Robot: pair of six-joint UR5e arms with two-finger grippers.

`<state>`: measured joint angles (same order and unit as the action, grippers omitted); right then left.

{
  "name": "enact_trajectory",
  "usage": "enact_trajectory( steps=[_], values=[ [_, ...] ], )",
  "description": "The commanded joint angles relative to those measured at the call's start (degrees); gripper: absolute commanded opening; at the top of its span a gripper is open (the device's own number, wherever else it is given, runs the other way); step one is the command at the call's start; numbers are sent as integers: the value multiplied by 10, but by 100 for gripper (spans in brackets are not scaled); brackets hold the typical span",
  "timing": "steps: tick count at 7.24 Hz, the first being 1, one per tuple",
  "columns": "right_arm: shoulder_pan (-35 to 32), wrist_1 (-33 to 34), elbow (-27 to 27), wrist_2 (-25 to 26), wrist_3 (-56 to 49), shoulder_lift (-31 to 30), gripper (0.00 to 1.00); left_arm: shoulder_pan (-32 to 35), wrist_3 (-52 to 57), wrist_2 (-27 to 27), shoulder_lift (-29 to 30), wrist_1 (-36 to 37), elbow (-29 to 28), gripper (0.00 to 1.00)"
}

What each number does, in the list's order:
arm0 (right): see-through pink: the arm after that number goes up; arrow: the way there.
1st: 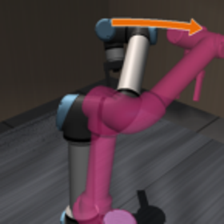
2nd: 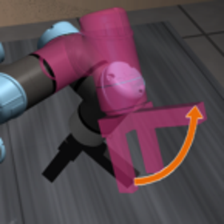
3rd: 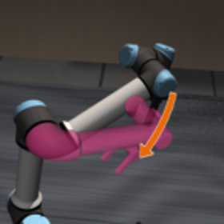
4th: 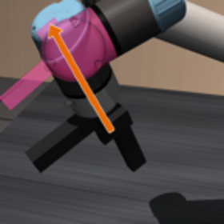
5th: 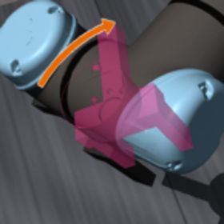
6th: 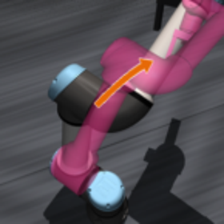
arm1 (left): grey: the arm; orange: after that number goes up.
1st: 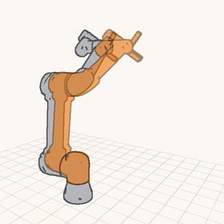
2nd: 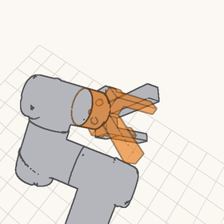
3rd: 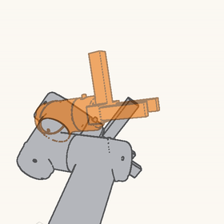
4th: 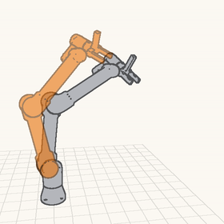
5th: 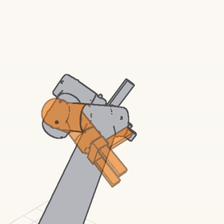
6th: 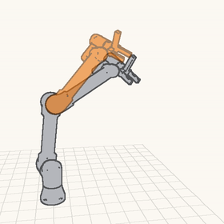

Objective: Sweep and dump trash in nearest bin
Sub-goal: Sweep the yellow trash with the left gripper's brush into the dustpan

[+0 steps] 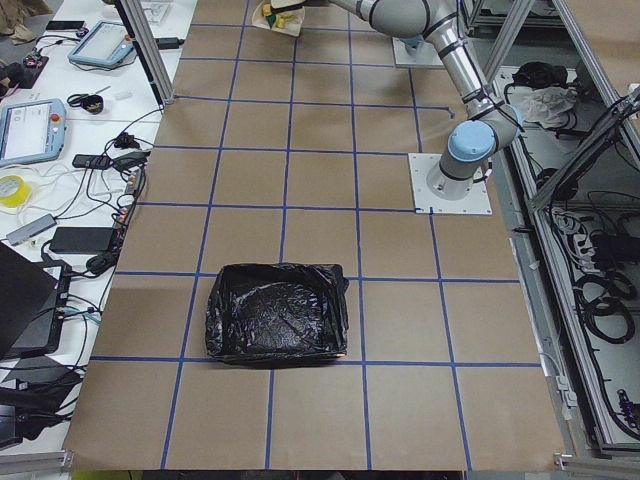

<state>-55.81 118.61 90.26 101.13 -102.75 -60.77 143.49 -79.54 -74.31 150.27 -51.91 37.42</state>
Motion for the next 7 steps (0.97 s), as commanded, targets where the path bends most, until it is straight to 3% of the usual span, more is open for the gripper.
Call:
enact_trajectory(
  steps=[1, 7],
  values=[
    [0, 0, 0, 2, 1, -1, 0, 15, -38, -2, -9, 9, 0, 0],
    [0, 0, 1, -1, 1, 1, 0, 27, -67, -1, -9, 52, 20, 0]
  ],
)
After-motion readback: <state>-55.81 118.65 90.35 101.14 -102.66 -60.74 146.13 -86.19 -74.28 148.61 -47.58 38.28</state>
